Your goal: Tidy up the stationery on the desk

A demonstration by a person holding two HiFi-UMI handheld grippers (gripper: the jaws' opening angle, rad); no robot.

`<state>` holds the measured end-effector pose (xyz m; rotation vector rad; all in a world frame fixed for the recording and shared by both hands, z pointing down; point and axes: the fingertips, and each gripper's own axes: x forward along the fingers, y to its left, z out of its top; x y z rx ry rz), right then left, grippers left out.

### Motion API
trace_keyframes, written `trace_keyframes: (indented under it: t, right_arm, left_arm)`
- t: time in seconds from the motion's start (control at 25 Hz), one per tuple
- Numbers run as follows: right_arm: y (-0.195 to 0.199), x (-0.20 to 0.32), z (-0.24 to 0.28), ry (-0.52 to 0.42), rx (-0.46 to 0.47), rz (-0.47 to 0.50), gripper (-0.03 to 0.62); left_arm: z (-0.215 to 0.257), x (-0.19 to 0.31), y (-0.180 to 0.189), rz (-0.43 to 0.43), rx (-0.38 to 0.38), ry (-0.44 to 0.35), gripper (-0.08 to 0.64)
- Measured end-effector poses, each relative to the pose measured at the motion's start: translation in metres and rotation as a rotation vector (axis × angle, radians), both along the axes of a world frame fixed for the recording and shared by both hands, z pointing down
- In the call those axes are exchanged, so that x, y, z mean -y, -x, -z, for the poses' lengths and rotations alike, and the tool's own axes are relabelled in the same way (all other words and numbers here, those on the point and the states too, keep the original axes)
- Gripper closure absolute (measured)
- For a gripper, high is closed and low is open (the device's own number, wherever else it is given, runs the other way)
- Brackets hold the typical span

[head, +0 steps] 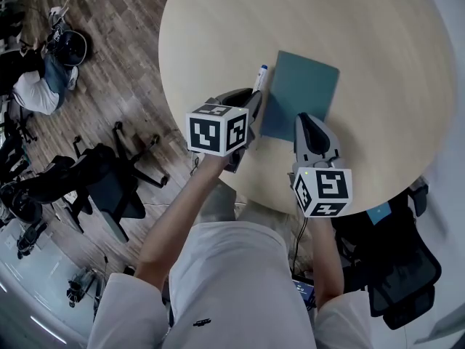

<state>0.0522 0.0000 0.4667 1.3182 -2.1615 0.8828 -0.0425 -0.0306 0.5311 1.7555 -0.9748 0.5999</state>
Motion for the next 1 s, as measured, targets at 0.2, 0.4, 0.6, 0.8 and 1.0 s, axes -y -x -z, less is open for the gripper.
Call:
trace_keyframes:
  t: [0.2,0.4,0.6,0.8,1.0]
  right_arm:
    - [0.005,-0.002,-0.005,0.002,0.007,0.001,0.546]
    - [0.008,-0.009,-0.011,0.016,0.01,0.001,0.546]
    - [0.01,-0.011,-0.009,0.019,0.012,0.002,0.546]
    - [0.01,-0.015,-0.011,0.024,0.013,0.002,0.546]
    - [0.009,-0.018,-0.012,0.03,0.017,-0.002,0.546]
  left_arm:
    - [-0.01,-0.008,0.003,0.046,-0.02,0.029,0.485]
    - [-0.018,-0.021,-0.003,0.052,-0.024,0.05,0.485]
    - [-0.024,-0.027,-0.013,0.058,-0.059,0.069,0.485]
    - [-0.023,-0.032,-0.022,0.024,-0.115,0.066,0.426]
    - [-0.024,-0.036,-0.022,0.002,-0.101,0.052,0.369]
